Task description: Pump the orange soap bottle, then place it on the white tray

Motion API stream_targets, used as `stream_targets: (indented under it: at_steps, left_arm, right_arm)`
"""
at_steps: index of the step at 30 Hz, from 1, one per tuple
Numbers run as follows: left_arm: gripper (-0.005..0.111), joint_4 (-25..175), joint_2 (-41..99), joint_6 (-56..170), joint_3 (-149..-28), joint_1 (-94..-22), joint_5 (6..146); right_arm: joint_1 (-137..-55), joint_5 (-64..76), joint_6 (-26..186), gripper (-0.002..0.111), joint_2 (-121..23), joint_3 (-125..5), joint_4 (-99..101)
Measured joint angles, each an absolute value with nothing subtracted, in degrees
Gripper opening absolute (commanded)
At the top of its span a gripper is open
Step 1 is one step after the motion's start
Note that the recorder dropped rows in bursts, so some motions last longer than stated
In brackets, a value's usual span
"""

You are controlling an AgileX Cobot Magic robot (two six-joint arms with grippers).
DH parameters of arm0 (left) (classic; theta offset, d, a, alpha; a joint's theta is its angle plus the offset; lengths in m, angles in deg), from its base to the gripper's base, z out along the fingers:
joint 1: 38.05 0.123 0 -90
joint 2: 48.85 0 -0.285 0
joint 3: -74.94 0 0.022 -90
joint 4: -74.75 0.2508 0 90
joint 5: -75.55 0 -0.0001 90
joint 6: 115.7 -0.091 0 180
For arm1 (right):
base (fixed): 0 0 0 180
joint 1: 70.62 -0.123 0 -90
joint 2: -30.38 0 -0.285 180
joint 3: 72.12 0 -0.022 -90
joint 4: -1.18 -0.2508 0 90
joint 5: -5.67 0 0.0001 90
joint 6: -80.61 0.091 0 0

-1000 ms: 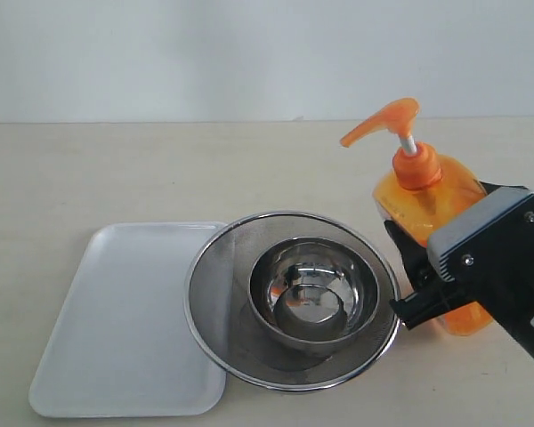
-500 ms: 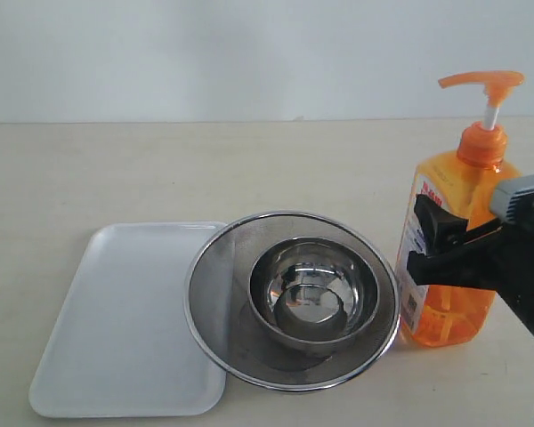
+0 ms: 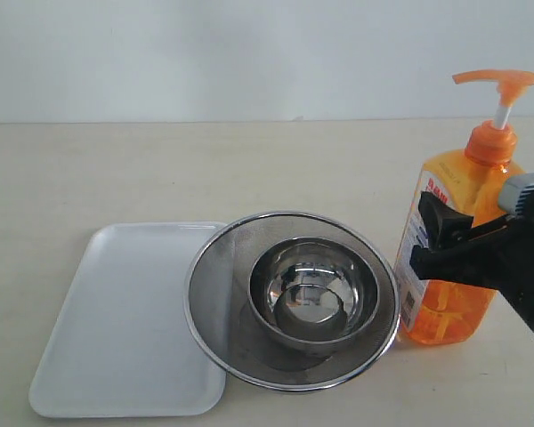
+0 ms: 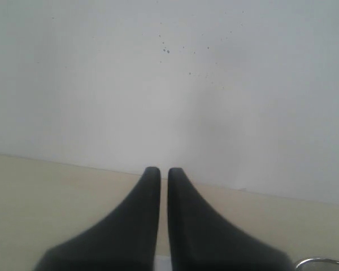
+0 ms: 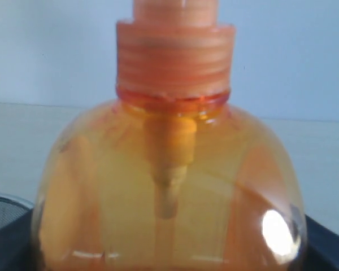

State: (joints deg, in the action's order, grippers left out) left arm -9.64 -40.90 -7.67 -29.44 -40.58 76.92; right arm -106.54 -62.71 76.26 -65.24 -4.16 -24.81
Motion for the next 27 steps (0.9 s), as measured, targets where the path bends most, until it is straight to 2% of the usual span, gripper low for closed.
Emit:
stream_targets:
  at_steps: [4, 9, 11, 27]
  left_arm:
    - [0.005, -9.6, -40.9, -7.7, -29.4, -40.6, 76.9]
    - [0.005, -9.6, -40.9, -7.7, -29.4, -40.6, 76.9]
    - [0.005, -9.6, -40.9, -7.7, -29.4, -40.6, 76.9]
    - [0.005, -9.6, -40.9, -7.7, -29.4, -40.6, 76.9]
  right_arm:
    - [-106.5, -62.3, 76.3, 0.057, -65.1, -4.2, -24.7]
    - [-106.5, -61.6, 76.4, 0.079, -65.1, -4.2, -24.4]
    - [-106.5, -59.4, 76.8, 0.085, -65.1, -4.2, -24.0]
    - [-106.5, -54.5, 80.6, 0.085, -65.4, -4.2, -24.0]
